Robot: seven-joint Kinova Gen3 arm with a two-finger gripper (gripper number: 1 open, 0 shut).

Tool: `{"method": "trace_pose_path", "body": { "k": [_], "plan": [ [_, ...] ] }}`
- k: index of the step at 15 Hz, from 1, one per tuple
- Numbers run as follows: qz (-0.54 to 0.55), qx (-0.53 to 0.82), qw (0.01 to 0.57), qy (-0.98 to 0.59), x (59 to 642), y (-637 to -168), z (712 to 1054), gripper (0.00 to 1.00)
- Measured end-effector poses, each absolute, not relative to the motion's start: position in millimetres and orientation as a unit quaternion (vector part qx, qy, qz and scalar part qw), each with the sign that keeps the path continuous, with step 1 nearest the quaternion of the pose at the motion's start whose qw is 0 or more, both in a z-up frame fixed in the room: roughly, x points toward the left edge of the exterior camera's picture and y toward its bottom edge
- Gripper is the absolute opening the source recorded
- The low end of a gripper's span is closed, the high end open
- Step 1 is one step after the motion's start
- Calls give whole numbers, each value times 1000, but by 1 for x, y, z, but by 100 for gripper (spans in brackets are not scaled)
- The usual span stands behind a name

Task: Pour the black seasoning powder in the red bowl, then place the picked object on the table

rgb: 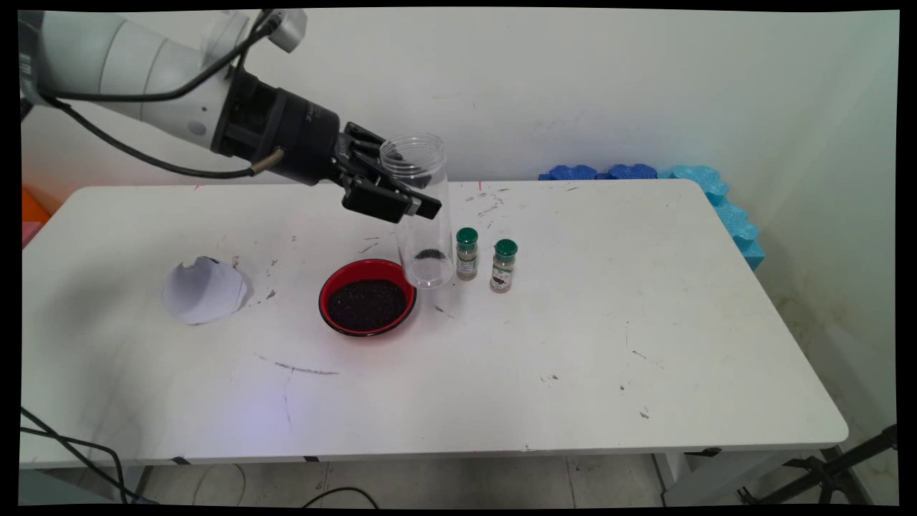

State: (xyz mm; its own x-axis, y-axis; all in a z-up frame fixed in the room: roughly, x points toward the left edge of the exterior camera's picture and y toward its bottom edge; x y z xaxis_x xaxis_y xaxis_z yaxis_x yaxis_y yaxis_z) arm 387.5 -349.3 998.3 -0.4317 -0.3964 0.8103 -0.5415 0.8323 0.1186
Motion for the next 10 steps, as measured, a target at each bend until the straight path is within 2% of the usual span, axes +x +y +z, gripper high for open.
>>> {"method": "trace_pose_path", "body": {
  "k": [10],
  "plan": [
    [95, 257, 453, -849, 379, -348, 993, 0]
  ]
}}
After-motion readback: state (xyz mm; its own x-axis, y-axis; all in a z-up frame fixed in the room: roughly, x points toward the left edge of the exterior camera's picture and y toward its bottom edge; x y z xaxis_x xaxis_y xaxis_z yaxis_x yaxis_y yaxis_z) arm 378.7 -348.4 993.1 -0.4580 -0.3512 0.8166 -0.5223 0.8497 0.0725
